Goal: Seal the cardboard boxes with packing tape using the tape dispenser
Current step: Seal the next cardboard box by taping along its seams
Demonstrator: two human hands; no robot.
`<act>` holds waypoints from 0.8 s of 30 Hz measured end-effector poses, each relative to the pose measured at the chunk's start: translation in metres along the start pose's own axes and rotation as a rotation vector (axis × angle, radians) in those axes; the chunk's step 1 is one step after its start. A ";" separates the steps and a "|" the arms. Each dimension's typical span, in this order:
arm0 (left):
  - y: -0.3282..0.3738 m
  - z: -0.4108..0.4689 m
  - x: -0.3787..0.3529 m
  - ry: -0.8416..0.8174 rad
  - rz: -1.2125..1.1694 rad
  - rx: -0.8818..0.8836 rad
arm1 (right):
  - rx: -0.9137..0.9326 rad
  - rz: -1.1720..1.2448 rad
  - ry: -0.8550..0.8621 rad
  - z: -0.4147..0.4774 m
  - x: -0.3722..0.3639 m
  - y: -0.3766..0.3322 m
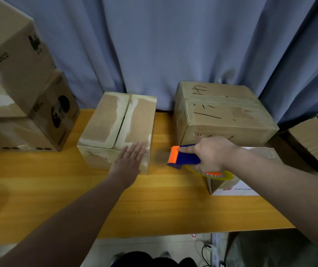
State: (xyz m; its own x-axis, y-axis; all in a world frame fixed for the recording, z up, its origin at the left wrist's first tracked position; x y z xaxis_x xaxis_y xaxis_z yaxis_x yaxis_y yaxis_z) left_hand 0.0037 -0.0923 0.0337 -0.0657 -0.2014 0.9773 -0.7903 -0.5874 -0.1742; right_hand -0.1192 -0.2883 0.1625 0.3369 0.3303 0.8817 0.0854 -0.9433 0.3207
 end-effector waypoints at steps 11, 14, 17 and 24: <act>0.024 0.017 0.006 -0.059 -0.022 0.098 | 0.027 -0.016 0.040 -0.001 -0.010 0.012; 0.023 0.016 0.007 -0.024 -0.032 0.102 | 0.056 0.037 0.067 -0.017 -0.006 0.021; 0.022 0.015 0.007 -0.033 -0.041 0.103 | 0.067 0.022 0.040 -0.034 -0.009 0.036; 0.018 0.021 0.009 0.008 -0.067 0.084 | 0.041 -0.074 -0.073 -0.037 -0.009 0.031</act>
State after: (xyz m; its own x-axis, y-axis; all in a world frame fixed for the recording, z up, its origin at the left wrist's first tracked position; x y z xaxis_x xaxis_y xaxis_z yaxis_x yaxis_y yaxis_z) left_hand 0.0016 -0.1216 0.0368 -0.0193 -0.1537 0.9879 -0.7393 -0.6630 -0.1176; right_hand -0.1549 -0.3190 0.1769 0.3950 0.3975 0.8282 0.1509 -0.9174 0.3684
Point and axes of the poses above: each hand's wrist, its own z-axis towards the middle knuckle, its own x-axis out of the back of the hand, y = z × x, the point moved 2 cm from there along z, towards the middle knuckle, and after that the axes turned 3 degrees about -z, right-handed, at the moved point
